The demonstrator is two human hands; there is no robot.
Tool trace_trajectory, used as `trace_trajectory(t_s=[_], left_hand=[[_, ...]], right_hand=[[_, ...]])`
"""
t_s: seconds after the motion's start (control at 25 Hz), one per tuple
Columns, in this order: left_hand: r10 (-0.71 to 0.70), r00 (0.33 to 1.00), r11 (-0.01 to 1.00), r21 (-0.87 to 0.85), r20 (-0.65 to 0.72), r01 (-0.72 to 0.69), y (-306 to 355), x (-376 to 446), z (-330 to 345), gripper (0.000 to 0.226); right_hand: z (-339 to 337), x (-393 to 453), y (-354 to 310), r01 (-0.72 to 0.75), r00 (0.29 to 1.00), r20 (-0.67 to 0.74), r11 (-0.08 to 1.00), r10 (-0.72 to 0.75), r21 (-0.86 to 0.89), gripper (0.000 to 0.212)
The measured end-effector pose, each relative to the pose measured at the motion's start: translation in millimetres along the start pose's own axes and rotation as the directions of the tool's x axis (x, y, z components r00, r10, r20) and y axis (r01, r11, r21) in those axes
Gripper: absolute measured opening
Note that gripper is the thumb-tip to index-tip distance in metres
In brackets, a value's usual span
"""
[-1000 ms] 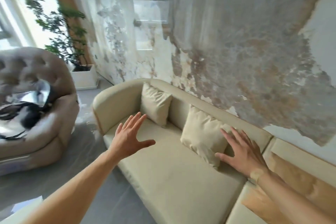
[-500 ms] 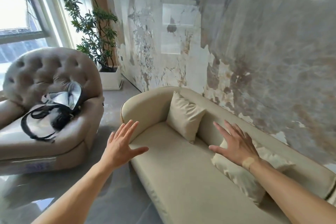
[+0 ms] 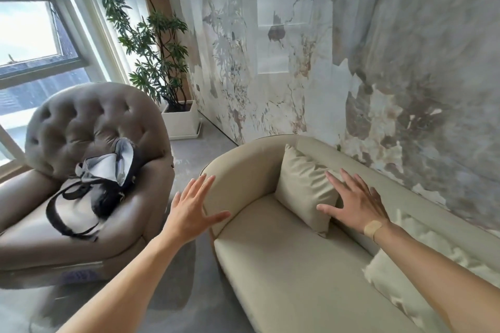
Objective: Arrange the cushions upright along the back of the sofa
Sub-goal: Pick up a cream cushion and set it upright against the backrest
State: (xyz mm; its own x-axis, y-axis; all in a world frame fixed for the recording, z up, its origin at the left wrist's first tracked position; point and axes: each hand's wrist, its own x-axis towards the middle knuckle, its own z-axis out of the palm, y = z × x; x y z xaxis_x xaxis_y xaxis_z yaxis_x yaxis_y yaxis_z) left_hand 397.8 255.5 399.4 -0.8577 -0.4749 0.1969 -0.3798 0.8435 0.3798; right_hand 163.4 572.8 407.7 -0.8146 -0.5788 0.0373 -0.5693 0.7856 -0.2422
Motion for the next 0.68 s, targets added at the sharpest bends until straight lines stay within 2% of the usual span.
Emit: trace_trajectory(t_s=[0.2, 0.4, 0.68], left_hand=[[0.037, 0.999, 0.999, 0.008, 0.025, -0.037, -5, 89, 11, 0.11], [0.162, 0.983, 0.987, -0.007, 0.089, -0.162, 9, 180, 43, 0.105], [0.348, 0.917, 0.936, -0.127, 0.195, -0.329, 13, 307, 111, 0.108]], right_hand=[[5, 56, 24, -0.08, 0.997, -0.015, 0.996, 0.08, 0.03, 0.09], [10, 86, 60, -0.233, 0.972, -0.014, 0.971, 0.234, 0.05, 0.092], [33, 107, 76, -0.5, 0.864, -0.036, 0.864, 0.502, 0.059, 0.093]])
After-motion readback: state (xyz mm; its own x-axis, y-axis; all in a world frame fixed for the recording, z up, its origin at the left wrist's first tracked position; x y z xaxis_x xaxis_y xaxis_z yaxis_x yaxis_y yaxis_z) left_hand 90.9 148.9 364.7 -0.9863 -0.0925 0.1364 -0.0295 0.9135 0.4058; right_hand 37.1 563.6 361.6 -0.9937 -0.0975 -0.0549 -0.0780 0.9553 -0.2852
